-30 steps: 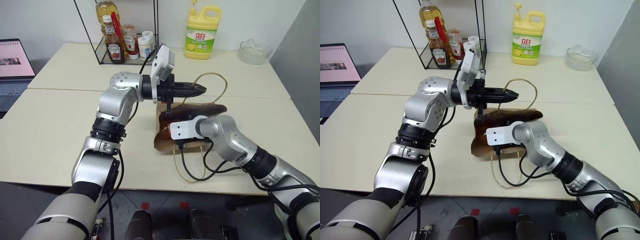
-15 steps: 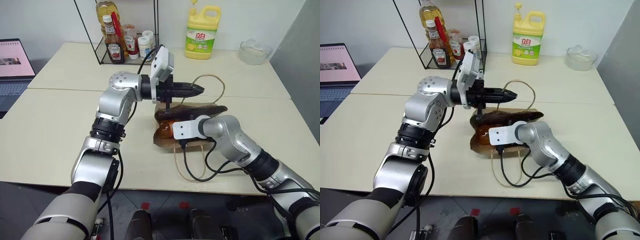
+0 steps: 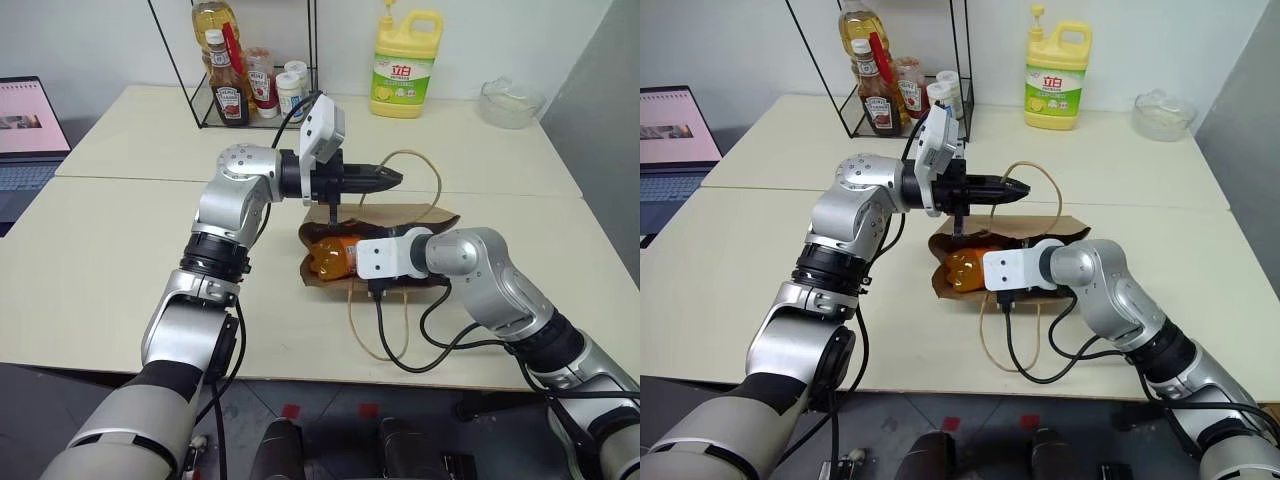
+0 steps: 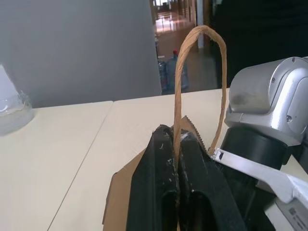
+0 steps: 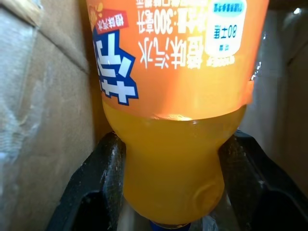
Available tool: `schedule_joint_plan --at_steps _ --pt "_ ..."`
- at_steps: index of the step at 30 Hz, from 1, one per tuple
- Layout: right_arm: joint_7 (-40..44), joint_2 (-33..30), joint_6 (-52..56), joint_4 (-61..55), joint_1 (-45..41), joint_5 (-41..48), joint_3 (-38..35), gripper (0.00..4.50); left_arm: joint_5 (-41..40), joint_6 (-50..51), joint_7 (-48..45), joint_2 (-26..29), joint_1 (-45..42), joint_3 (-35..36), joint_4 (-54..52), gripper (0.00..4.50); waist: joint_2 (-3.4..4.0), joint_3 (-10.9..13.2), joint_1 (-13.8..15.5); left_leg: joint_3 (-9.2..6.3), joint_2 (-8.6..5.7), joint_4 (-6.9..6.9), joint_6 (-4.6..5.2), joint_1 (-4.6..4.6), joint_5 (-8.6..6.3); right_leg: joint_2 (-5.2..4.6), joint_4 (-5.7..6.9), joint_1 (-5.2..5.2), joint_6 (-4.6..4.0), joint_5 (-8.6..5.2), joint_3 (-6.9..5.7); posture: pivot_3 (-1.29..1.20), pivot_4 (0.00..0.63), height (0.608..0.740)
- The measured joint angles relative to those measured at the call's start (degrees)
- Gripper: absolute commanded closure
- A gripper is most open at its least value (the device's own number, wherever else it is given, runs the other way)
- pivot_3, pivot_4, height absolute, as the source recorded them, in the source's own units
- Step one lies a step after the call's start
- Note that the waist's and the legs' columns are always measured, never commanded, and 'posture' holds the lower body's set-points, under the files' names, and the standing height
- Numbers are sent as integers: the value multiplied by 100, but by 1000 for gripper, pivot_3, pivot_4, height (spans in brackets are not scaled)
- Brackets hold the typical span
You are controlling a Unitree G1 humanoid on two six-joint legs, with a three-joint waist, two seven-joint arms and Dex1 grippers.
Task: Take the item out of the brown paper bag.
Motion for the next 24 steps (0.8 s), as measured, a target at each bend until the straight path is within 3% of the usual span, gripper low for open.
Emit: schedule_joint_plan --at_steps 7,24 --pt "12 -15 -21 -100 48 268 -252 2040 22 -85 37 -7 -18 -1 70 4500 0 1 -4 -1 0 -1 -1 -2 0 1 0 -2 0 0 0 0 150 740" --pt "338 -567 -658 -1245 668 2104 -1479 2093 123 -312 102 -89 -145 4 364 4500 -1 2 4 0 0 -1 3 -5 -2 0 -4 -1 0 0 -1 0 150 740"
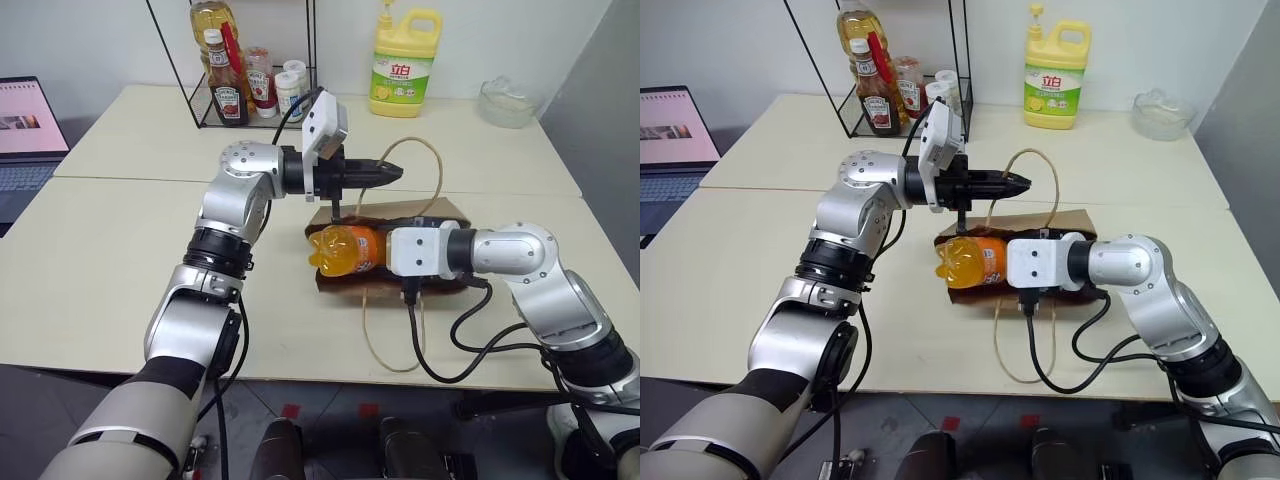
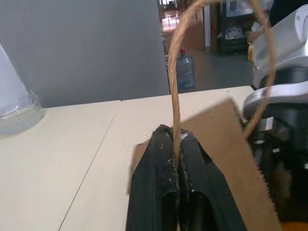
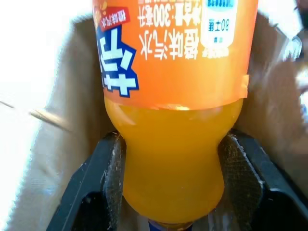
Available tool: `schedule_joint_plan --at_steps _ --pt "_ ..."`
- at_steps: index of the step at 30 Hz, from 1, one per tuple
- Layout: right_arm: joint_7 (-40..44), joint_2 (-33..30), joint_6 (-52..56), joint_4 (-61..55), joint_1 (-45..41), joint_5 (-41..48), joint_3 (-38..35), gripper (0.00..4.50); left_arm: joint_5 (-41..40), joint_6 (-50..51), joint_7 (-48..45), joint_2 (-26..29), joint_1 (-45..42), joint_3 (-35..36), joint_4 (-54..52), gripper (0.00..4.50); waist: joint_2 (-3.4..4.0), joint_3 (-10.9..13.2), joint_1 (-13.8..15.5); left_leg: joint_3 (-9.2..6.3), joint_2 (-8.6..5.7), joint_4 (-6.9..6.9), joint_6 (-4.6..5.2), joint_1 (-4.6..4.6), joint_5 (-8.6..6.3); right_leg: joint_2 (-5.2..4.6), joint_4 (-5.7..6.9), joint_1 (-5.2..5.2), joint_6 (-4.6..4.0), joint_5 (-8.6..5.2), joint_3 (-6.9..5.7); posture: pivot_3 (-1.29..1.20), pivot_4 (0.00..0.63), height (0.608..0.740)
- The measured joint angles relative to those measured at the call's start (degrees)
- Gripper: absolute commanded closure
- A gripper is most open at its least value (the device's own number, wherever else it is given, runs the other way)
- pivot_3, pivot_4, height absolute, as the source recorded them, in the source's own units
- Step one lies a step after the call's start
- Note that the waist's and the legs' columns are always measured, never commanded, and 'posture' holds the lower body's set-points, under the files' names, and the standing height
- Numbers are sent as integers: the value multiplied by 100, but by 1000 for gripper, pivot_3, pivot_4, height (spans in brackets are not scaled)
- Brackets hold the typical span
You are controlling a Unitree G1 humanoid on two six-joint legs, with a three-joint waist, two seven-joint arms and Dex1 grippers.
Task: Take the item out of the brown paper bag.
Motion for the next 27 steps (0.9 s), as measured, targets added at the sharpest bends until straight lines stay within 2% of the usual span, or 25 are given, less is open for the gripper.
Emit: schedule_joint_plan --at_steps 3,13,23,27 --pt "62 -228 -108 -165 179 182 -159 2094 18 -36 3 2 -4 2 150 4500 0 0 3 0 0 1 6 1 -3 0 0 2 0 0 -1 0 150 740" --pt "-22 -222 -215 -588 373 882 -573 2094 110 -228 38 -50 -114 2 340 4500 0 0 2 -1 0 0 8 1 -5 1 0 2 0 0 0 0 150 740" --pt "-740 5 185 -1171 424 1389 -1254 2094 367 -676 354 -176 -275 4 982 4500 0 0 5 -1 0 1 9 0 -5 1 0 1 0 0 0 0 150 740" --pt "-919 -177 223 -1287 424 1438 -1661 2094 440 -841 418 -186 -349 6 1113 4500 0 0 5 0 -2 0 9 0 -5 0 0 2 0 0 0 0 150 740"
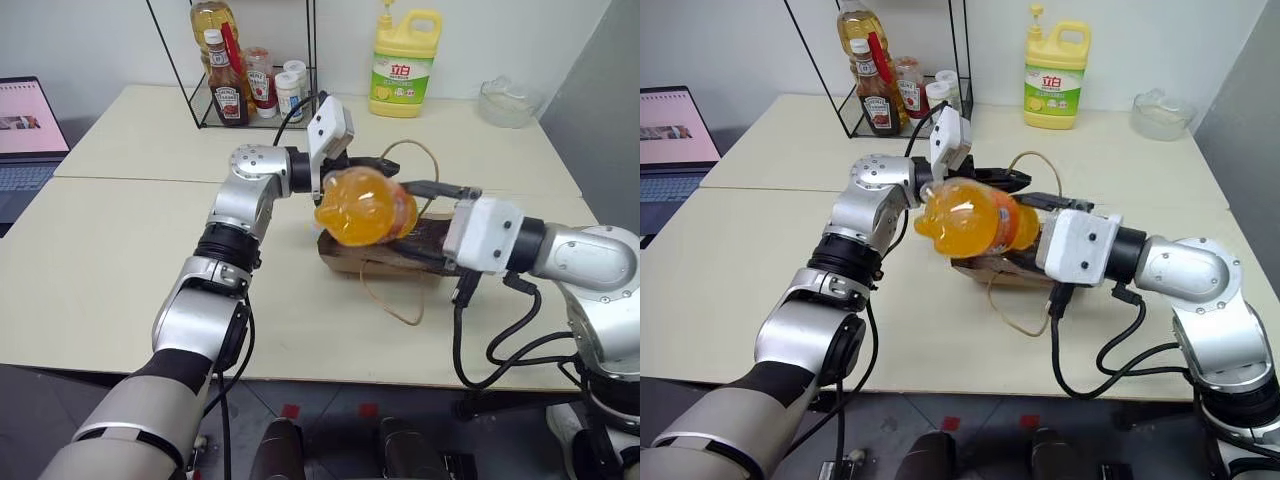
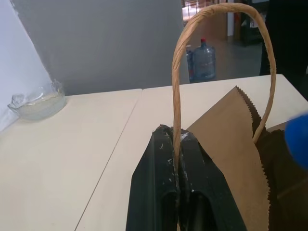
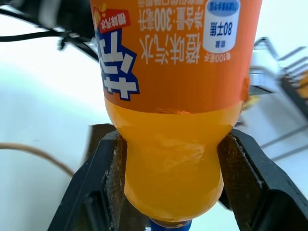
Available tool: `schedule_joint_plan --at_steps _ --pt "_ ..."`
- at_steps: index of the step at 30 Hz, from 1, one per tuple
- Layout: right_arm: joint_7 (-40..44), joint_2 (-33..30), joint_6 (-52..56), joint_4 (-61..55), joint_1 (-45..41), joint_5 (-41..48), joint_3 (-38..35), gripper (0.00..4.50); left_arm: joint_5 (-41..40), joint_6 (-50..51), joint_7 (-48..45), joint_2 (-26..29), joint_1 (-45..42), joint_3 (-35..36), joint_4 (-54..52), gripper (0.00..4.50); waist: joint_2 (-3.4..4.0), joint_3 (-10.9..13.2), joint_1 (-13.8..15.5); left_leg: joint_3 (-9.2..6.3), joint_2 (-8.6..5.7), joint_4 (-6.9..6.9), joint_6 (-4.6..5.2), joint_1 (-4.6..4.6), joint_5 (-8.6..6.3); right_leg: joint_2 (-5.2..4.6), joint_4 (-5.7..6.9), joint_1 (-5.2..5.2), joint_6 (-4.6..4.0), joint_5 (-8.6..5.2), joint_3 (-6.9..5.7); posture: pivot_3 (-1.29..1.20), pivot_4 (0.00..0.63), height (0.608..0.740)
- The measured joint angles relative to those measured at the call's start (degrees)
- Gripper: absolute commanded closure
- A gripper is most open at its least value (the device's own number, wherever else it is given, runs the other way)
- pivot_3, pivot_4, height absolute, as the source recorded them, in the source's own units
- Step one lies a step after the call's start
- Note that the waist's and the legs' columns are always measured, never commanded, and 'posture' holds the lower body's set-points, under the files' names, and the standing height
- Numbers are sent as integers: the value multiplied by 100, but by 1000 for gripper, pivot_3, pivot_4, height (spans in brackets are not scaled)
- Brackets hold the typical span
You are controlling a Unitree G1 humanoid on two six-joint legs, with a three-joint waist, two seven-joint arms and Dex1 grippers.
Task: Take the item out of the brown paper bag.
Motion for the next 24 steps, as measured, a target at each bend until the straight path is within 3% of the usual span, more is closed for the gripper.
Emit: schedule_joint_plan --at_steps 9,16,20,24 --pt "-12 -784 -597 243 543 -28 -1067 2094 76 -183 89 -48 -29 25 229 4500 0 0 3 1 -2 0 1 0 -1 0 -1 1 0 0 2 0 150 740" --pt "-10 -1146 -1538 1123 1782 -402 -2057 2094 98 -271 86 -62 -27 72 240 4500 -1 0 13 6 -3 0 1 2 -1 -2 -1 5 0 0 5 0 150 740" --pt "-74 -1451 -2099 2083 2514 -962 -2171 2094 102 -273 82 -54 -18 72 183 4500 0 0 6 9 -4 1 1 5 -1 -2 0 5 0 0 10 0 150 740" --pt "-236 -1550 -2221 2890 2718 -1516 -1933 2094 102 -271 83 -45 -11 73 141 4500 4 1 -6 15 -4 0 1 10 0 -1 2 3 0 0 16 0 150 740"
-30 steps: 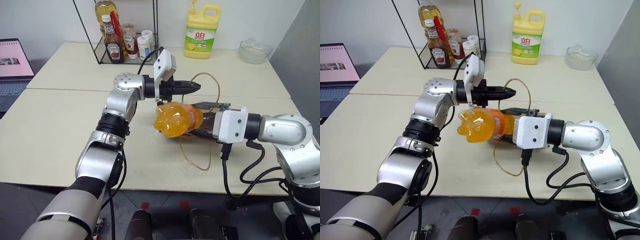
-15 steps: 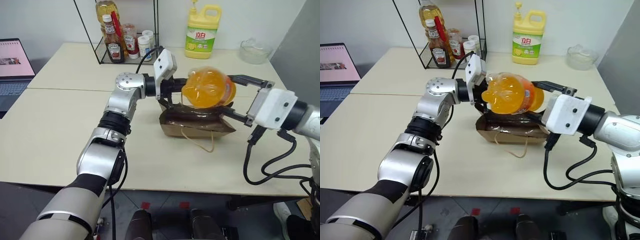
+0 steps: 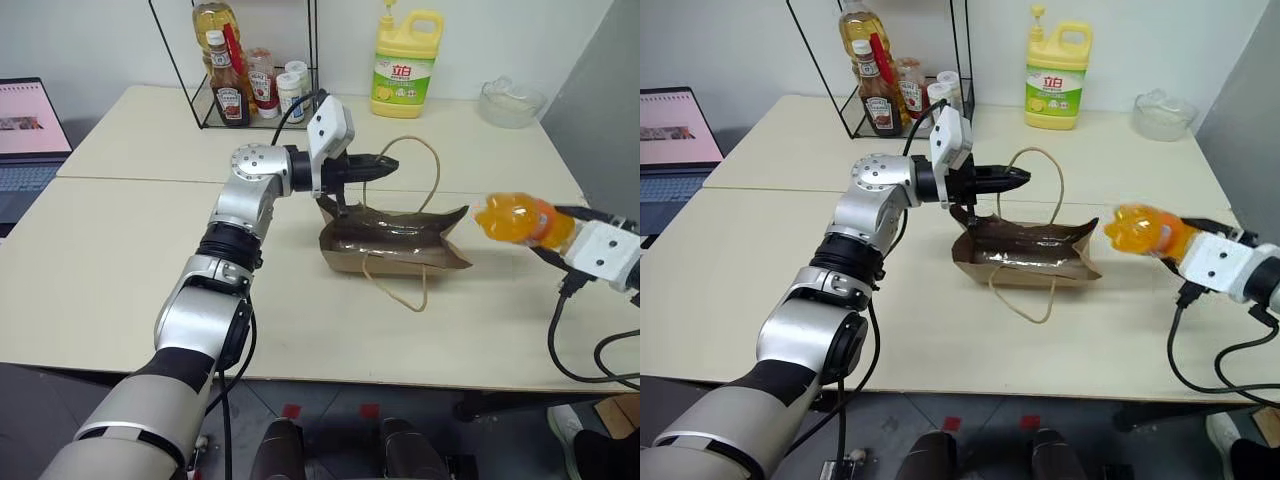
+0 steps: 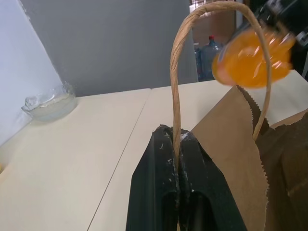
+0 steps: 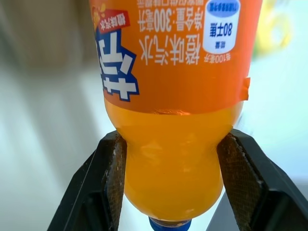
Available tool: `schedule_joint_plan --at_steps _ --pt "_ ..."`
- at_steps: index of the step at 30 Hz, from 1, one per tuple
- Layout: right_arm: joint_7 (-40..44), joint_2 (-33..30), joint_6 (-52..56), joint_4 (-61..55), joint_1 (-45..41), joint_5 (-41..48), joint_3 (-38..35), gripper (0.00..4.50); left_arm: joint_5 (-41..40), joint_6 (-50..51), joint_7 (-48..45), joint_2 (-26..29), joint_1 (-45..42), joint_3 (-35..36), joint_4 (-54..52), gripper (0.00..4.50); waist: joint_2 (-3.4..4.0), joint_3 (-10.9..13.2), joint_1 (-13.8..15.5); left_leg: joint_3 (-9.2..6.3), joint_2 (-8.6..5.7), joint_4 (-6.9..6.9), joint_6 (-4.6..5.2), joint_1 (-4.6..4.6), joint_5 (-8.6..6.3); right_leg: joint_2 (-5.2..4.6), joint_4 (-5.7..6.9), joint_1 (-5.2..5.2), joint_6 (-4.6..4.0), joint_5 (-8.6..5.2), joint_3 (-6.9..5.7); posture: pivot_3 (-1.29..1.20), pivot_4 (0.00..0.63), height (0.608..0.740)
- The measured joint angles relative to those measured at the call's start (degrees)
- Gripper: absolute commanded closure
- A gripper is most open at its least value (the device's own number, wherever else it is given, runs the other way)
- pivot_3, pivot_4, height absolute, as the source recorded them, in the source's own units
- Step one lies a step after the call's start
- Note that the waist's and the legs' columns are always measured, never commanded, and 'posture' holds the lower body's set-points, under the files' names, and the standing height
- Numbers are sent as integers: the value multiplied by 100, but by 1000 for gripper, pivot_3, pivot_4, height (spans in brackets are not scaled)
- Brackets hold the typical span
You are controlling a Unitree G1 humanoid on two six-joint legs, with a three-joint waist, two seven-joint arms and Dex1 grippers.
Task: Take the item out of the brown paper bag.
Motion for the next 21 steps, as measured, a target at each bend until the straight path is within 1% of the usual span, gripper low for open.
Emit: schedule_joint_plan --at_steps 4,6,10,12,15,17,18,21 --pt "-191 -74 -4 354 -149 -500 547 2094 -1 8 3 1 26 1 -64 4500 1 0 -53 2 0 -1 0 5 0 2 1 0 0 0 6 0 150 740" --pt "-237 -63 50 591 -375 -763 996 2094 -1 20 5 -1 52 0 -95 4500 1 0 -65 3 0 0 -1 5 1 1 2 1 0 0 7 0 150 740" --pt "-306 90 176 964 -747 -980 1579 2094 -1 58 8 -6 127 -1 -206 4500 2 0 -61 4 0 1 -14 3 8 0 1 0 0 0 6 0 150 740" --pt "-303 121 197 1068 -807 -1001 1776 2094 -1 115 12 2 147 0 -239 4500 2 0 -54 4 0 0 -17 2 10 0 -1 1 0 0 5 0 150 740" --pt "-304 137 266 1145 -928 -996 1865 2094 -1 138 16 11 189 2 -291 4500 1 0 -46 6 0 2 -19 4 11 -1 -1 5 0 0 5 0 150 740" --pt "-306 136 277 1160 -938 -976 1876 1391 -1 149 17 11 200 2 -328 4500 1 0 -42 5 0 3 -19 5 11 -2 0 8 1 0 4 0 150 740" --pt "-312 136 279 1170 -942 -968 1876 1186 -1 155 18 12 202 2 -347 4500 1 0 -41 5 0 3 -19 6 11 -2 1 8 1 0 5 0 150 740" --pt "-306 110 281 1175 -944 -954 1876 164 -1 161 25 12 206 2 -411 4500 2 0 -35 5 0 3 -19 6 11 -2 0 8 0 0 4 0 150 740"
